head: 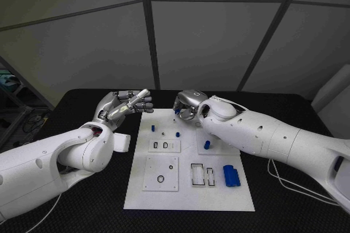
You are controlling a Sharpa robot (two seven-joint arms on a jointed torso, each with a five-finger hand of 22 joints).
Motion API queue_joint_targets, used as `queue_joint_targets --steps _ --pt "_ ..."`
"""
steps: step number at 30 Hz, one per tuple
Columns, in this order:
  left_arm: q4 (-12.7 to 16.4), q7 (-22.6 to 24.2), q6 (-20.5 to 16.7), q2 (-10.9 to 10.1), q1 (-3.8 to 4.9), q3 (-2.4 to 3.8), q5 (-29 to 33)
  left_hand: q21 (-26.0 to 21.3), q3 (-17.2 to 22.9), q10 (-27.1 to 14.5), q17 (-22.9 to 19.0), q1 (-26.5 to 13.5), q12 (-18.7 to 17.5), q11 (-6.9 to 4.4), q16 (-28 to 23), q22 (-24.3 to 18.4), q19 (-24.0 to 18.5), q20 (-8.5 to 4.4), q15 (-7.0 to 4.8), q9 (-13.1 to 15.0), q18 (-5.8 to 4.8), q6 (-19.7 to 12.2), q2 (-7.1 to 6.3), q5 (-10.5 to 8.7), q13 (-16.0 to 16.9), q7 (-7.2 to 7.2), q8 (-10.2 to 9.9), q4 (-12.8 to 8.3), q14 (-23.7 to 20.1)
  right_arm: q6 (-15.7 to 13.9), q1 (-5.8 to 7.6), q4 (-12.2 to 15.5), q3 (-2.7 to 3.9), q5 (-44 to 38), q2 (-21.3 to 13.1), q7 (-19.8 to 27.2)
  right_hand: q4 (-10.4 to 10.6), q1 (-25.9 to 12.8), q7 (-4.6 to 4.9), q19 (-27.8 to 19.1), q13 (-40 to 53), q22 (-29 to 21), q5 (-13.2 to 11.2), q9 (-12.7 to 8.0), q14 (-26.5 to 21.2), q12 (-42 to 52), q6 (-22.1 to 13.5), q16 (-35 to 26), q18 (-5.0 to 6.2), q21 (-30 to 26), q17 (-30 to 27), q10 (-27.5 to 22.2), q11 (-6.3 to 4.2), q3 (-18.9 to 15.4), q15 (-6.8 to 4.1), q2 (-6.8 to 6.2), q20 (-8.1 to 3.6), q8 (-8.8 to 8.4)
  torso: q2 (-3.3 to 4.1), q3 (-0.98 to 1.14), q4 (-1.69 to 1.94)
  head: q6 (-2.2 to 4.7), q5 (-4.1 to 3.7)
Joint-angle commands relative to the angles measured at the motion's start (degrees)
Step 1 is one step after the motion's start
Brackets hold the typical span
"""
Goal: Assemble the parts on the task board
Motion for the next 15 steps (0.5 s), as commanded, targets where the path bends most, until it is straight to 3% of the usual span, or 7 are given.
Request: queue_joint_targets --steps 1,7,15 --pt "0.2 0.1 0.8 0.0 0.12 0.05 -0.5 -0.3 0.0 -0.4 0.1 -0.2 -0.3 0.16 -0.2 -0.1 0.3 0.06 0.32 -0.1 0.37 0.0 0.28 -0.29 -0.1 0.41 -0.4 -0.2 -0.1 1.6 0.03 -0.2 -0.02 0.1 0.2 0.1 0.5 -0.9 0.25 -0.8 -0.1 -0.3 -0.8 -0.5 3.0 0.0 -1.8 0.2 -0.50 0.1 0.1 -1.9 0.51 -0.1 0.72 -0.54 0.16 -0.49 0.02 -0.02 -0.04 -0.02 -0.01" --pt "0.2 -0.1 0.8 0.0 0.13 0.05 -0.5 -0.3 -0.1 -0.4 0.1 -0.2 -0.4 0.19 -0.3 -0.1 0.3 0.07 0.34 -0.1 0.37 -0.1 0.31 -0.29 -0.1 0.46 -0.4 -0.2 -0.1 1.8 0.03 -0.5 -0.02 0.1 0.3 -0.3 1.1 -2.2 1.37 -5.0 -0.1 -5.5 -3.4 -1.0 1.4 0.2 -7.4 -2.4 0.51 -2.9 -4.1 -9.3 2.10 -1.1 2.13 -2.64 1.52 -0.43 0.01 -0.03 -0.02 -0.02 -0.08" --pt "0.1 -0.2 0.9 -0.1 0.14 0.05 -0.5 -0.3 -0.1 -0.4 0.1 -0.2 -0.4 0.19 -0.3 -0.1 0.3 0.07 0.34 -0.1 0.37 -0.1 0.31 -0.29 -0.1 0.46 -0.4 -0.2 -0.1 0.9 0.03 0.9 -0.02 0.1 -0.6 -0.5 1.2 -1.7 1.59 -6.7 -0.1 -8.0 -3.4 -0.8 0.6 0.5 -8.7 -3.7 0.98 -4.5 -6.2 -12.0 2.57 -2.8 2.40 -2.78 2.02 -0.31 0.05 0.01 -0.07 -0.02 -0.08"
